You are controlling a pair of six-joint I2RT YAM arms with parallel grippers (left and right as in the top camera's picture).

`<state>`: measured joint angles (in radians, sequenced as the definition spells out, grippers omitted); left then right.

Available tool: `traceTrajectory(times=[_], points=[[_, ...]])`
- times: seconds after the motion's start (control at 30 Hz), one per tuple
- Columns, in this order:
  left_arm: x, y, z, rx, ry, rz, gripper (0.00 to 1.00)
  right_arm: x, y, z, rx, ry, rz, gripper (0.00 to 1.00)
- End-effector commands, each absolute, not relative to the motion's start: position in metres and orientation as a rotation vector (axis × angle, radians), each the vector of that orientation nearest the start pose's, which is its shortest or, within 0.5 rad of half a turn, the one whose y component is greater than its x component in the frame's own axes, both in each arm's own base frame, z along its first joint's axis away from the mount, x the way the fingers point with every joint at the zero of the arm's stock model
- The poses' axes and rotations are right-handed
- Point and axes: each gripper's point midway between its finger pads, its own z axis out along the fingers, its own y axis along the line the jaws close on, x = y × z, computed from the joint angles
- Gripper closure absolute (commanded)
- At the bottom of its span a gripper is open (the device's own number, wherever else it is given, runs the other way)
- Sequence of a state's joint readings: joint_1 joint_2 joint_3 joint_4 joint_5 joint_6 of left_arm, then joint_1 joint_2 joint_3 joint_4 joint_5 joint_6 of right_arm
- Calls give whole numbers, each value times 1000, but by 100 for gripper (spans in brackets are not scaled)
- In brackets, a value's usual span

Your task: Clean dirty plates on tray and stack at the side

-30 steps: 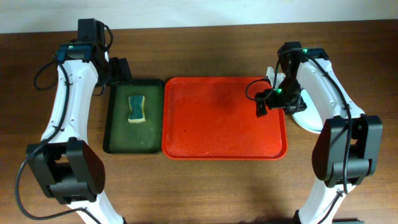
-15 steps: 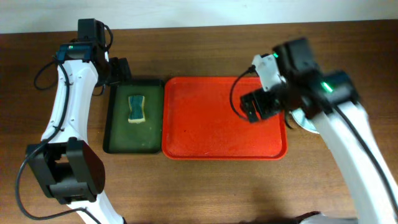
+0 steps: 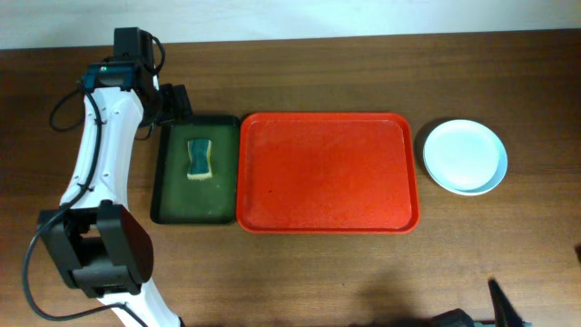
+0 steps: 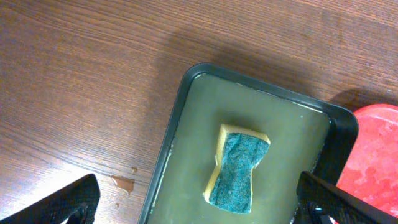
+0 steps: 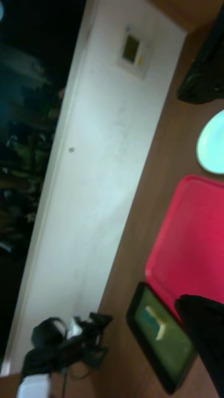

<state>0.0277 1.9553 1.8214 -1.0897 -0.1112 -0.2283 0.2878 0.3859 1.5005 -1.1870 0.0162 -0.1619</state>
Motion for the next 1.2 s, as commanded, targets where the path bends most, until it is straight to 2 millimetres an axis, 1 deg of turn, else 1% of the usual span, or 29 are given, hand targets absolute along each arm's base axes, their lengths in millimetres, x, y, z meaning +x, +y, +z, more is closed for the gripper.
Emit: traceTrajectory(times=[0.0,0.07,0.13,0.2,0.23,0.27,0.3,0.33,0.37,0.4,0.47,0.5,0.53,0.57,0.67,0.77,0.8,0.87,1.17], points=[[453,31,156,-373,2754,103,1,69,12,407,-310,1609,31,1],[453,31,156,-373,2755,103,1,80,15,389,-288,1574,18,1],[453,31,156,-373,2755,103,1,100,18,373,-269,1528,9,1],[453,31,156,-373,2754,103,1,130,22,358,-242,1434,-5,1],[453,31,156,-373,2754,103,1,149,24,352,-232,1411,-13,2],[453,31,156,-373,2754,103,1,160,27,349,-238,1380,-9,2],[453,31,156,-373,2755,103,0,174,30,347,-240,1313,-9,1],[453,31,156,-374,2755,103,1,184,34,345,-252,1251,-7,2],[453,31,156,-374,2754,103,1,193,38,341,-274,1165,-8,2],[453,31,156,-374,2754,103,0,199,39,331,-289,1123,-13,1],[453,31,156,-374,2754,104,1,210,37,308,-283,1093,-12,2],[453,31,156,-375,2754,103,1,214,34,297,-268,1110,-4,1],[453,31,156,-373,2755,103,0,222,31,277,-253,1155,-3,2],[453,31,156,-375,2754,103,1,228,29,261,-242,1189,-5,2],[453,32,156,-377,2754,104,1,241,20,221,-199,1369,-13,1],[453,32,156,-377,2754,104,1,246,14,162,-170,1616,-9,1],[453,32,156,-377,2754,104,1,245,13,158,-159,1633,-14,1],[453,32,156,-377,2754,103,1,245,19,159,-183,1625,2,1],[453,32,156,-376,2754,104,0,245,19,158,-184,1628,3,1]])
